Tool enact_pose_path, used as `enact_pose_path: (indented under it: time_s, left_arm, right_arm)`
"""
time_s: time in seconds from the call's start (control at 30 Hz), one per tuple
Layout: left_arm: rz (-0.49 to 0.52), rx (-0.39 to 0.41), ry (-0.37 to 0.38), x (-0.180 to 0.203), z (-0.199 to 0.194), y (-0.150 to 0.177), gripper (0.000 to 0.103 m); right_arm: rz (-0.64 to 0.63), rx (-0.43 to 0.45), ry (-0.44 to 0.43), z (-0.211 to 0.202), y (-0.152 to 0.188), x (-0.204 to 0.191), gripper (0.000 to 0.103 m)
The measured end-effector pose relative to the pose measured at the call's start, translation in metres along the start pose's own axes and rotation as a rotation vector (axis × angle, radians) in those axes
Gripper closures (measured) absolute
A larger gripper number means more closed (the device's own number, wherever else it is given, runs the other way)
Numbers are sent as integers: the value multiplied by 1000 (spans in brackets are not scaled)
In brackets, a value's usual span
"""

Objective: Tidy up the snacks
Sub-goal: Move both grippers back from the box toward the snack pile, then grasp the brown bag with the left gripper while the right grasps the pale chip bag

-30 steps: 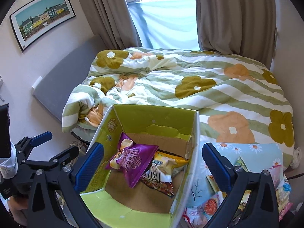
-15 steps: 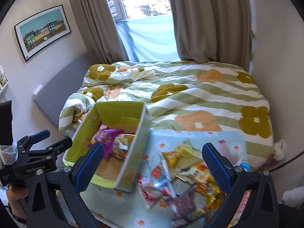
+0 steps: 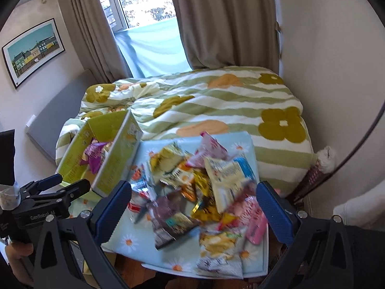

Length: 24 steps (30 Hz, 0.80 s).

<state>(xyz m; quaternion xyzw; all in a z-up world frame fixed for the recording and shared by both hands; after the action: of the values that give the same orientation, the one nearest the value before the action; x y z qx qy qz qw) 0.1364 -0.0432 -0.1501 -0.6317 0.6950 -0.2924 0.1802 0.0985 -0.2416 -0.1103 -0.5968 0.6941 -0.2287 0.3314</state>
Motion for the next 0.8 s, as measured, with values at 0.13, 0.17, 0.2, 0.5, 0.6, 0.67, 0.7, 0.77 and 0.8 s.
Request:
enact_pose_path:
  time_s: [0.13,0.17,0.2,0.5,0.6,0.67,0.7,0.77,0.8]
  left_arm:
    - [-48,-52,7,16,23,19,0]
    - [-61,-65,-1,20,32,24,0]
    - [-71,-77,0,22,39,27,0]
    - [-151,-184,30,42,117,47,0]
    - [-194,-219,17,41,142,54,0]
    - [-219,-237,9,39,155,57,0]
    - [-226,-245,6,39,159,58,0]
    - [-226,-260,-3,39,169,64,1]
    - [-220,-272,-14,40,174,67,2]
  right_arm:
    - [30,-43,0,6,24,22,0]
    - [38,-52,4,8,31,26,0]
    - [48,-57,9,10,38,31,0]
    - [109,-176,5,45,92,53,0]
    - [117,-215,10,57,108,57,0]
    - [126,-236,7,64,117,59,0]
    - [126,-247,5,68,121,60,0]
    - [113,-261,1,74,126,59,0]
    - [108,-271,0,78,128,60,0]
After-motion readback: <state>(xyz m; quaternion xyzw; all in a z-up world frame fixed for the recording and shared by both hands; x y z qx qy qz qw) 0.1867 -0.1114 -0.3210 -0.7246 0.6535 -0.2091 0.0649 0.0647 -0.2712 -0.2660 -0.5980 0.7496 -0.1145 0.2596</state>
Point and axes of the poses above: each gripper's, at about its wrist camera, not at the fingertips, and z roughly the way its jaws point, x to its right, y to its underside, the point moved 2 cm from there along z, roughly the way its jaws point, and after that the axes turned 6 degrees about x, right-handed, at the moved point
